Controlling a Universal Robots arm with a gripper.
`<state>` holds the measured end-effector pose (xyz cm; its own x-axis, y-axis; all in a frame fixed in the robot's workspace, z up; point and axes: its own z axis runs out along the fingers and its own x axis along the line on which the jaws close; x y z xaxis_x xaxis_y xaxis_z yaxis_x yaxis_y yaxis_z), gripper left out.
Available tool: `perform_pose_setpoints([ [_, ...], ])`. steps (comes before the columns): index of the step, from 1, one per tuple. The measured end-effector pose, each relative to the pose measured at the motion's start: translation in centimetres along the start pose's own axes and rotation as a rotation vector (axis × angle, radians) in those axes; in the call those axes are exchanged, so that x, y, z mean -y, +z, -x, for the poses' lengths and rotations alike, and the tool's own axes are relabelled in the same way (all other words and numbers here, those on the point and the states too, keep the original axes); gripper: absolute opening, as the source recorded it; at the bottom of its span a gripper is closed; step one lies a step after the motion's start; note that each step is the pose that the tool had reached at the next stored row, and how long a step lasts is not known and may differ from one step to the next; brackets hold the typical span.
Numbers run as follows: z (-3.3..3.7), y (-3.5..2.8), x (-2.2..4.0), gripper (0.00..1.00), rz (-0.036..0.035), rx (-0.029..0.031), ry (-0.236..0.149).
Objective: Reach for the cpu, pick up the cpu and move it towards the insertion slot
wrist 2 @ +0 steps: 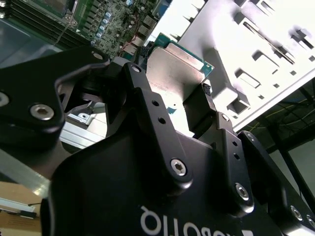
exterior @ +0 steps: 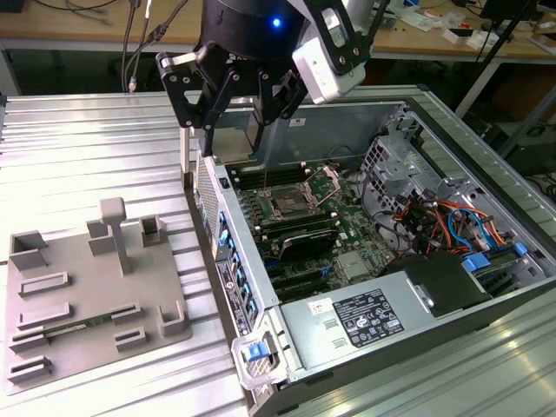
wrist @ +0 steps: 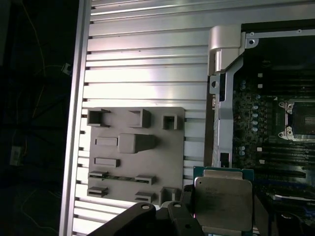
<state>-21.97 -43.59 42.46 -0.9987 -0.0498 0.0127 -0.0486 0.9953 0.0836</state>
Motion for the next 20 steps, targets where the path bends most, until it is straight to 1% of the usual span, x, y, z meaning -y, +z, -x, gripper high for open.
perform_pose_setpoints([
  [20, 0.82, 0.02, 0.04, 0.55, 0.0001, 0.0, 0.0],
])
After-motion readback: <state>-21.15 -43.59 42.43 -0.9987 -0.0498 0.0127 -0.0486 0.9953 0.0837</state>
